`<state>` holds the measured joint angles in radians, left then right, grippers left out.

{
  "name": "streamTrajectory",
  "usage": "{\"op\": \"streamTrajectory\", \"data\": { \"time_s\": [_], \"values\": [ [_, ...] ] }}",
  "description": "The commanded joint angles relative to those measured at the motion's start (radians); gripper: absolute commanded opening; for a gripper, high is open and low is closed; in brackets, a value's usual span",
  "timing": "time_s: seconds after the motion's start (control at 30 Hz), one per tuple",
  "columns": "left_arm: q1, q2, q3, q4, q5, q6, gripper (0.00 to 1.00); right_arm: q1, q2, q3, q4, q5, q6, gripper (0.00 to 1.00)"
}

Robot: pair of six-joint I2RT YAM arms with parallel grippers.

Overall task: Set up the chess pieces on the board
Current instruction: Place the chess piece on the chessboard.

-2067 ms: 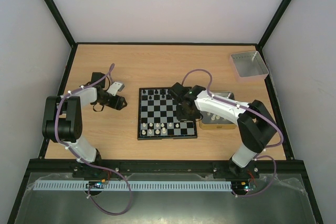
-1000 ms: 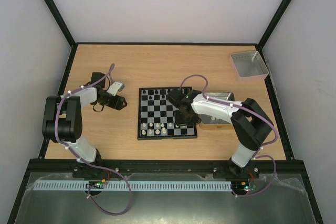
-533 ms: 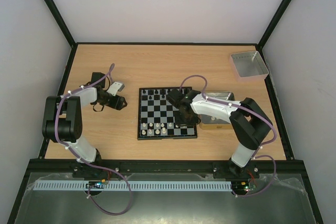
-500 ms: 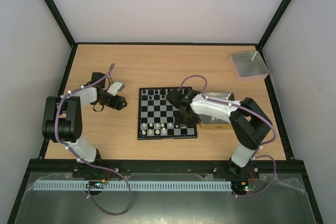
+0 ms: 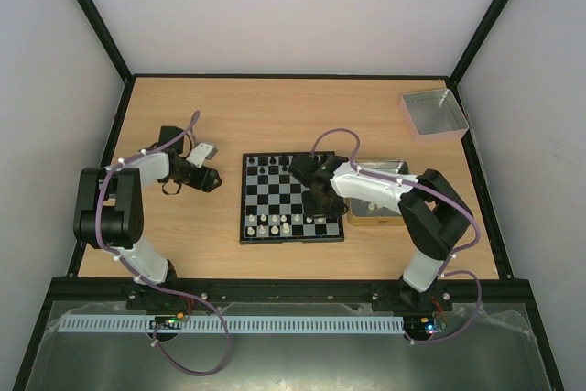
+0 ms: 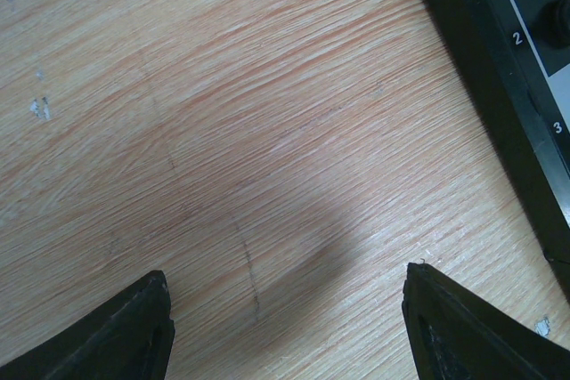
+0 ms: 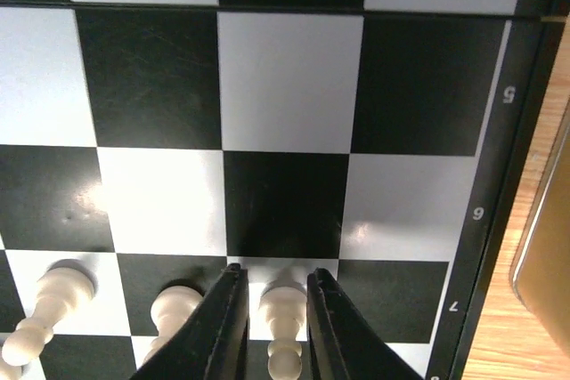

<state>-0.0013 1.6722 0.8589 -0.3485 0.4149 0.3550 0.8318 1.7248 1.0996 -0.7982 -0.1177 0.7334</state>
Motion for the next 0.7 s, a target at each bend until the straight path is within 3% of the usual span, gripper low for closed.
{"op": "streamTrajectory", "data": {
  "time_s": [0.0, 0.27, 0.67],
  "values": [
    [-0.011, 0.065, -0.032, -0.083, -0.022, -0.005, 0.71, 0.006, 0.002, 0.038, -0.026, 0.040, 0.005, 0.20],
    [-0.011, 0.066, -0.032, -0.083, -0.022, -0.005, 0.71, -0.010, -0.020, 0.080, -0.070, 0.145, 0.015, 0.23],
    [-0.012, 0.065, -0.032, -0.083, -0.022, -0.005, 0.71, -0.320, -0.140, 0.140, -0.153, 0.255, -0.052, 0.23]
  ]
}}
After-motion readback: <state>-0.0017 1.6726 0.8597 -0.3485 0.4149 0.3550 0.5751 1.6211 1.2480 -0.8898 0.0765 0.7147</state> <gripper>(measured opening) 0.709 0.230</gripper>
